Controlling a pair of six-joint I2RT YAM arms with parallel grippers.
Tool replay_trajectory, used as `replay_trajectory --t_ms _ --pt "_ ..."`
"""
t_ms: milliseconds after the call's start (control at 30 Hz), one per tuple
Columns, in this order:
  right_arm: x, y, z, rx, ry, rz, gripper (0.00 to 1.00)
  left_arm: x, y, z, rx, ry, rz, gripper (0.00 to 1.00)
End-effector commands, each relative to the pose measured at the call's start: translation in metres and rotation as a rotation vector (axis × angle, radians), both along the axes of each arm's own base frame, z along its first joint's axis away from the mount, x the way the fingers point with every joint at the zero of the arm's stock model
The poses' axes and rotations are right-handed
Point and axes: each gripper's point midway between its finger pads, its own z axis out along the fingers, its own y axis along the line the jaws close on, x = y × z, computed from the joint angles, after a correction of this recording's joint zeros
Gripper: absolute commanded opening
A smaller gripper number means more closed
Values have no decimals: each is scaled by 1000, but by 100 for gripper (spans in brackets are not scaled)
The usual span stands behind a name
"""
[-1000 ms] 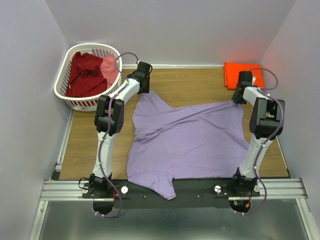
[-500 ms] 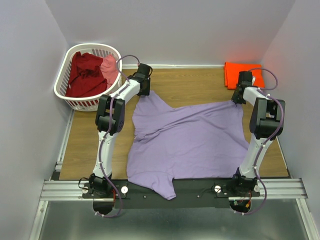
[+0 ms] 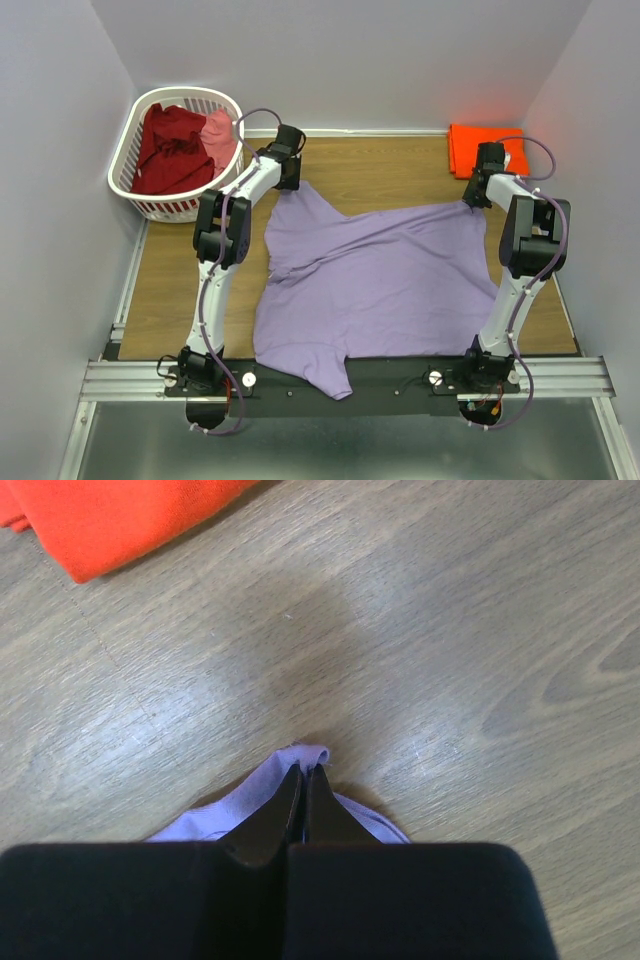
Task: Fold and stack the t-shirts
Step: Flatten the tshirt out
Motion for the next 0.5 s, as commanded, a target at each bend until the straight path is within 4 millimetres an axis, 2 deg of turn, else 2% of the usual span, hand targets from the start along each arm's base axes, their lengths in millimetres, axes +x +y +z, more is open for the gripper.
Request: replay_trajectory --t_ms 0,133,233,300,467 --pt "-12 7 -5 43 26 1 1 -26 4 -38 30 155 -48 44" --pt "-12 6 -3 40 21 -1 1 -27 4 -40 26 168 -68 39" --pt "-12 5 -3 36 20 -3 1 -26 7 -39 14 170 -67 28" --pt "-12 6 -3 38 21 -2 1 -25 8 -39 10 170 -68 25" --pt "-11 7 -4 46 16 2 1 -23 11 -38 2 166 -72 0"
